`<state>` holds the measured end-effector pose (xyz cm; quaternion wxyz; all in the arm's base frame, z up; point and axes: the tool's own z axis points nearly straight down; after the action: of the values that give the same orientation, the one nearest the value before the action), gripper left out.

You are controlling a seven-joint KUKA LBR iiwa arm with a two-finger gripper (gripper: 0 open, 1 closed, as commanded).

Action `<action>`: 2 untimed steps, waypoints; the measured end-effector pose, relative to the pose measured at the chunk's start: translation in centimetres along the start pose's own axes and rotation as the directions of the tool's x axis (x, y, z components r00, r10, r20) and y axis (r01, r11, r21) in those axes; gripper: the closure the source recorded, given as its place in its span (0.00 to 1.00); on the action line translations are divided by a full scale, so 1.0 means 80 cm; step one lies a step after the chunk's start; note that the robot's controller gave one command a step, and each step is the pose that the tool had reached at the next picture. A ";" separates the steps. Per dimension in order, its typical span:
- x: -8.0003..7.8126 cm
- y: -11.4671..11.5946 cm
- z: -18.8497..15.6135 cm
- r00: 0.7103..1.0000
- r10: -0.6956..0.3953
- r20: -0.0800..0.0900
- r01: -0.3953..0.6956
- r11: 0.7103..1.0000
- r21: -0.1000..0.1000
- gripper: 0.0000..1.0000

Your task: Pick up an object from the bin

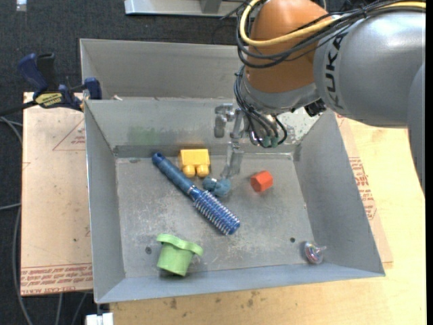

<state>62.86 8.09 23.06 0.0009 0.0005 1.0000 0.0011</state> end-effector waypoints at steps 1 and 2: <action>0.035 -0.019 0.149 0.996 -0.084 -0.009 0.084 0.996 0.001 0.00; 0.016 0.000 0.197 0.994 -0.108 0.001 0.108 0.994 0.003 0.00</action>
Offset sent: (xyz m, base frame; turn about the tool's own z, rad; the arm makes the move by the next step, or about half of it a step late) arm -0.0256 -0.0148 -0.1143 -0.0867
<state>61.63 8.13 7.32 0.0015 -0.0537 0.9986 -0.0005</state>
